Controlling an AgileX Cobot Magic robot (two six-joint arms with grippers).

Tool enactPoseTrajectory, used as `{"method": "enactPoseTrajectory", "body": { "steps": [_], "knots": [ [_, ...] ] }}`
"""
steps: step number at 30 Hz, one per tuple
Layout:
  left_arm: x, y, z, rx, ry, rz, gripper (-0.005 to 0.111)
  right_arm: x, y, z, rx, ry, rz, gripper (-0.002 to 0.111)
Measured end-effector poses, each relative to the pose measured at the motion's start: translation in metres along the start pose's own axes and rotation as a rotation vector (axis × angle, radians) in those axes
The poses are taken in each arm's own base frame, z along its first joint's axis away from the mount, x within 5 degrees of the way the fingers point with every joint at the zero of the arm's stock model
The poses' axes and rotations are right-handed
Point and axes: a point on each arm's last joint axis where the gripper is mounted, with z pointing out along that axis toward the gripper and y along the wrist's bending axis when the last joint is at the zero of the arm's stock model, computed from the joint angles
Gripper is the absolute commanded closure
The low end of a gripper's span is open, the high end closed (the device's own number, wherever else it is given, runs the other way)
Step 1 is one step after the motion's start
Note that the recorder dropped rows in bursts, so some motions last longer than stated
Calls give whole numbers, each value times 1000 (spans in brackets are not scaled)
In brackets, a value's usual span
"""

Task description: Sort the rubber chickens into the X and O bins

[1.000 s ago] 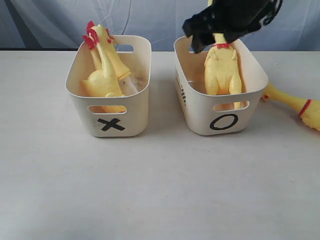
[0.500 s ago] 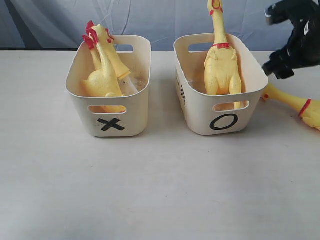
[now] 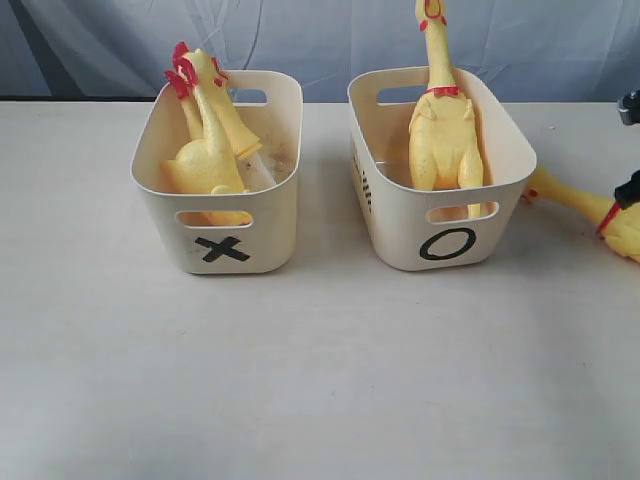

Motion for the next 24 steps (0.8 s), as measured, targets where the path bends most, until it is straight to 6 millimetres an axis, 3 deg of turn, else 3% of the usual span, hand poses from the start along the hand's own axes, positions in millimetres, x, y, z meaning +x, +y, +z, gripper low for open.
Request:
{"method": "enactPoseTrajectory", "body": {
  "steps": [4,9,11,14,21,24],
  "knots": [
    [0,0,0,0,0,0,107,2,9,15,-129,22,-79,39],
    [0,0,0,0,0,0,107,3,17,33,-172,73,-139,40],
    [0,0,0,0,0,0,107,2,18,40,-170,91,-156,58],
    [0,0,0,0,0,0,107,3,22,51,-180,138,-167,110],
    [0,0,0,0,0,0,107,4,25,56,-177,179,-133,109],
    [0,0,0,0,0,0,107,2,21,47,-164,165,-100,109]
  ]
}}
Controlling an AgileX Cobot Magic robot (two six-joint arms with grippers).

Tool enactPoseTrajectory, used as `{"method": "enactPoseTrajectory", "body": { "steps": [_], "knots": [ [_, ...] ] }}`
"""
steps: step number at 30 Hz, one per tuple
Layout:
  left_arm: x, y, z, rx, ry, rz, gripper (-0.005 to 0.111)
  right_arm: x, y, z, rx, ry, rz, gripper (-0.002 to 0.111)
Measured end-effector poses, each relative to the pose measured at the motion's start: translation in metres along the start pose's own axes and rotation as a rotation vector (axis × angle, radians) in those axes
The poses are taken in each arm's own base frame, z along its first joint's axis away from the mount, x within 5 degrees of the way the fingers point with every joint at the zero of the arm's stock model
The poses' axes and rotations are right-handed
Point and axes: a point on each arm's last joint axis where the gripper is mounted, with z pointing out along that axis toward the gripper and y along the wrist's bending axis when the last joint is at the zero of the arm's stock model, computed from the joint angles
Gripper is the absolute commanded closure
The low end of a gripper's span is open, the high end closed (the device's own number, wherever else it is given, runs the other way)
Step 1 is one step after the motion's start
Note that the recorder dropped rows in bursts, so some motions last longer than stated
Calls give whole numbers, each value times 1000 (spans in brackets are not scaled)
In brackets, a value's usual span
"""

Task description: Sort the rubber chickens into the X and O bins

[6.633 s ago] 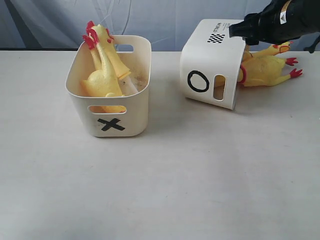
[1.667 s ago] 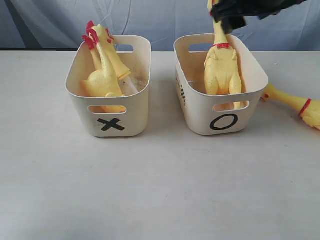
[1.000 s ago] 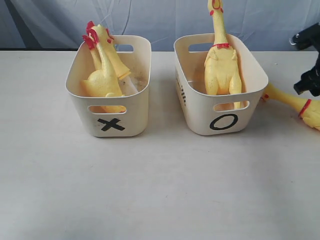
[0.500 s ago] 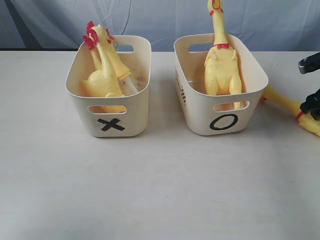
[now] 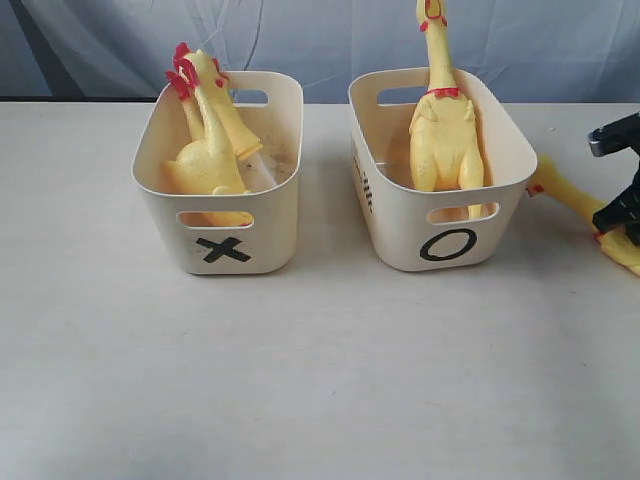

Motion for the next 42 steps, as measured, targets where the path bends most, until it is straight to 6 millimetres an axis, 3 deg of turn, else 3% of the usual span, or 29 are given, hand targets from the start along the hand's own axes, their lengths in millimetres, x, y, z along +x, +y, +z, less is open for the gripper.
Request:
{"method": "enactPoseTrajectory", "body": {
  "steps": [5,8,14,17,21,25,28,31,40,42],
  "knots": [
    [0,0,0,0,0,0,107,6,-7,-34,20,-23,53,109],
    [0,0,0,0,0,0,107,16,-15,-73,24,-41,116,109],
    [0,0,0,0,0,0,107,23,-35,-173,96,-309,203,109],
    [0,0,0,0,0,0,107,31,-39,-209,108,-412,239,109],
    [0,0,0,0,0,0,107,33,-31,-243,-21,-592,325,109],
    [0,0,0,0,0,0,107,27,-11,-270,-297,-797,366,109],
    [0,0,0,0,0,0,107,19,3,-286,-487,-921,352,109],
    [0,0,0,0,0,0,107,10,16,-296,-567,-1001,336,109],
    [0,0,0,0,0,0,107,-40,61,-260,-651,-940,306,109],
    [0,0,0,0,0,0,107,-49,73,-248,-670,-900,290,102]
  ]
}}
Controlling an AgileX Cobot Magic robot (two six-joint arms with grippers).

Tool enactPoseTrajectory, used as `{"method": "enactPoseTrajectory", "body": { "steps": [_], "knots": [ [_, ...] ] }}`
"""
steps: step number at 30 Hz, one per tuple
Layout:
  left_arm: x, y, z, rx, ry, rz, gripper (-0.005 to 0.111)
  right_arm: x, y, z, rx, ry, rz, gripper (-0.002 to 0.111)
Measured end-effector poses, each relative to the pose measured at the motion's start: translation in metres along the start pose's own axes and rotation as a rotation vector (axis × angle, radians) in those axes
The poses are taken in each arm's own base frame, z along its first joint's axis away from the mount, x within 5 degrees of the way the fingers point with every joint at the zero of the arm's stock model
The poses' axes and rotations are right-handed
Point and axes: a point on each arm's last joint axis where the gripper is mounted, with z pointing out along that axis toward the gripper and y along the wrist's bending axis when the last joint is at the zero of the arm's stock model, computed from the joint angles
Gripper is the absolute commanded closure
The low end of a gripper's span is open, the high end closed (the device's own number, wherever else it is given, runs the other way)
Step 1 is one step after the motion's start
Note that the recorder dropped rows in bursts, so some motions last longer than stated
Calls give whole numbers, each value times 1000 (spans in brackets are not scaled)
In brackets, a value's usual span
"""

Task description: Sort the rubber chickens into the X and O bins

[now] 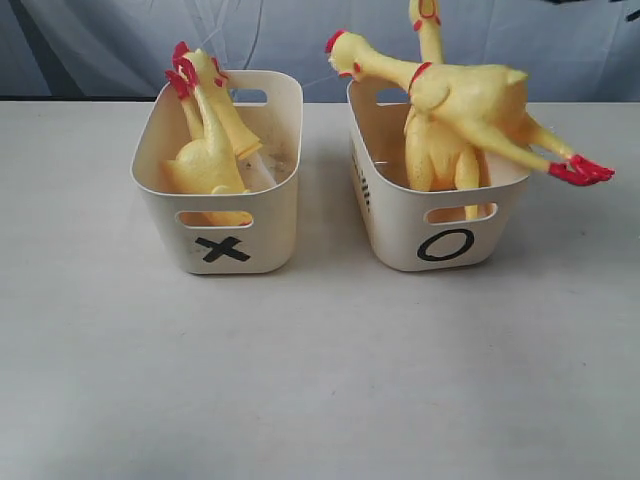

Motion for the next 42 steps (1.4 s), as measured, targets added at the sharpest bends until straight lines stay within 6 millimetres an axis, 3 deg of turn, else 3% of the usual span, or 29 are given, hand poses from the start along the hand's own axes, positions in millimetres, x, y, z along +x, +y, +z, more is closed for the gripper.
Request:
{"method": "enactPoseTrajectory", "body": {
  "steps": [3,4,6,7,9,11,15,17,20,28,38,42],
  "knots": [
    [0,0,0,0,0,0,107,12,-3,21,-19,67,23,80],
    [0,0,0,0,0,0,107,14,-4,24,-25,82,31,65],
    [0,0,0,0,0,0,107,16,-2,23,-43,102,28,54],
    [0,0,0,0,0,0,107,15,2,17,-55,106,-10,56],
    [0,0,0,0,0,0,107,9,11,0,-52,85,-99,74],
    [0,0,0,0,0,0,107,1,17,-23,13,54,-238,107],
    [0,0,0,0,0,0,107,-3,26,-76,190,-55,-410,106],
    [0,0,0,0,0,0,107,9,28,-97,244,-75,-470,106],
    [0,0,0,0,0,0,107,46,27,-118,280,-53,-500,106],
    [0,0,0,0,0,0,107,110,31,-150,246,61,-439,106],
    [0,0,0,0,0,0,107,122,39,-169,224,98,-442,106],
    [0,0,0,0,0,0,107,124,33,-200,381,27,-522,106]
  ]
}}
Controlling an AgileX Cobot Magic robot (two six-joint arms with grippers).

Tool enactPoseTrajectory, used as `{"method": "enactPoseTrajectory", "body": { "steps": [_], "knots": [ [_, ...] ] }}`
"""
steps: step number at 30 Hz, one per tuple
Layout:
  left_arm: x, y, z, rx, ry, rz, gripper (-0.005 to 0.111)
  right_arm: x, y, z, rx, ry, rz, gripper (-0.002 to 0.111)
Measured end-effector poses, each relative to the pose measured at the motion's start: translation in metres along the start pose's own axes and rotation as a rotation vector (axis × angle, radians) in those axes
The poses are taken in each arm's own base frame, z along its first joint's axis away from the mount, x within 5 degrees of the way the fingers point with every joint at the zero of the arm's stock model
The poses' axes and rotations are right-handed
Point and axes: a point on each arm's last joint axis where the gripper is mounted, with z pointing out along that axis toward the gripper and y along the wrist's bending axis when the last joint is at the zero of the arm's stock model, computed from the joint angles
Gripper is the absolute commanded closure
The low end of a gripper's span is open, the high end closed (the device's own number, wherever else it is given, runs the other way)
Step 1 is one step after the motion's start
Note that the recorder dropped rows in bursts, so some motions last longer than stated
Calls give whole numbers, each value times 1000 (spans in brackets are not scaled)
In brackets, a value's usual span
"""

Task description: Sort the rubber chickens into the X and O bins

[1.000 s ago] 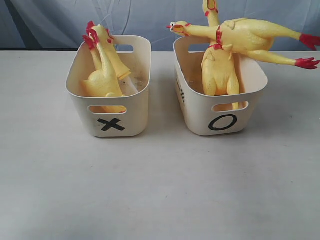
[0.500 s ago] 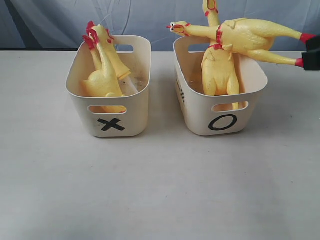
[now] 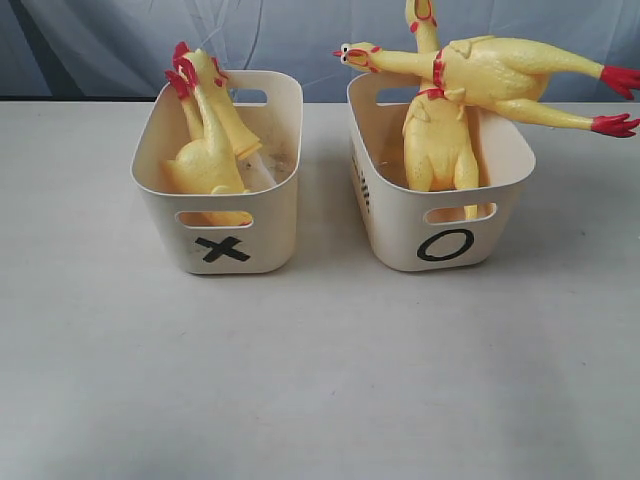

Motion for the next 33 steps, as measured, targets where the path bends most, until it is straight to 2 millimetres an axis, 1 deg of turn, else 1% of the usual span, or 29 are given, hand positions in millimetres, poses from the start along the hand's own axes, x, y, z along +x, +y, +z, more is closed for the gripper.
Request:
{"method": "enactPoseTrajectory", "body": {
  "steps": [2,4,6,7,9,13,17,22,25,29,33],
  "knots": [
    [0,0,0,0,0,0,107,6,-6,-22,107,-56,13,106],
    [0,0,0,0,0,0,107,14,-5,-45,197,-157,37,106],
    [0,0,0,0,0,0,107,25,0,-59,257,-273,64,106],
    [0,0,0,0,0,0,107,33,4,-60,265,-321,91,106],
    [0,0,0,0,0,0,107,49,13,-56,248,-380,146,106],
    [0,0,0,0,0,0,107,92,32,-30,193,-411,164,106],
    [0,0,0,0,0,0,107,133,44,-5,186,-432,226,106],
    [0,0,0,0,0,0,107,167,54,20,149,-409,354,106],
    [0,0,0,0,0,0,107,172,55,23,143,-397,367,106],
    [0,0,0,0,0,0,107,172,53,23,175,-400,347,106],
    [0,0,0,0,0,0,107,180,51,25,199,-336,448,106]
  ]
}}
